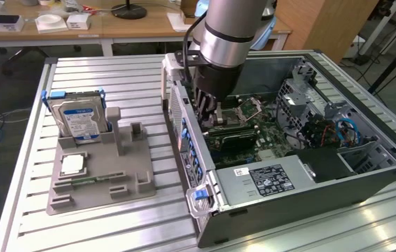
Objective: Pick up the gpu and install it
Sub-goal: 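Press down on the gpu until it lock into place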
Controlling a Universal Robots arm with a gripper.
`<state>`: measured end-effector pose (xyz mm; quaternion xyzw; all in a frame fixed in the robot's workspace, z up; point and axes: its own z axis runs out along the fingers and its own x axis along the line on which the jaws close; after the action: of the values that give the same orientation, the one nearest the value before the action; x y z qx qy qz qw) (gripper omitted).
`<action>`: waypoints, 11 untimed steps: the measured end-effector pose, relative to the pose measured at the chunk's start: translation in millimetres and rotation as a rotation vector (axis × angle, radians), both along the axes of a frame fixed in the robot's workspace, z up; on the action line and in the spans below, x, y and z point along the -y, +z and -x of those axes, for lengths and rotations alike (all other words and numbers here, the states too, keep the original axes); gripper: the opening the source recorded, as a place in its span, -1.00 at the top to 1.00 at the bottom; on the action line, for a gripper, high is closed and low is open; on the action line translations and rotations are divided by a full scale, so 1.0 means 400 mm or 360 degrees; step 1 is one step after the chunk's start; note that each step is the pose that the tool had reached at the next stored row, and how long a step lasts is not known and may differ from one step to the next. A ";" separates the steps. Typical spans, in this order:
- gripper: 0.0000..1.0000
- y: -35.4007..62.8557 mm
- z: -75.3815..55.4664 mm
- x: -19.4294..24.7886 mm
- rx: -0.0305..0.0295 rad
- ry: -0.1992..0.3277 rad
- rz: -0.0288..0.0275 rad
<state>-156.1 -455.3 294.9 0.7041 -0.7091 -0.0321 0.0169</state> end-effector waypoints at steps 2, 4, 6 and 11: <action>0.79 0.001 0.000 0.000 0.00003 0.0000 -0.00004; 0.79 0.003 0.000 0.000 -0.00001 0.0000 -0.00002; 0.79 0.006 0.000 0.000 -0.00005 -0.0001 0.00001; 0.79 0.014 0.000 0.000 -0.00001 0.0000 -0.00003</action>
<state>-156.0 -455.3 300.5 0.7042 -0.7091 -0.0322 0.0169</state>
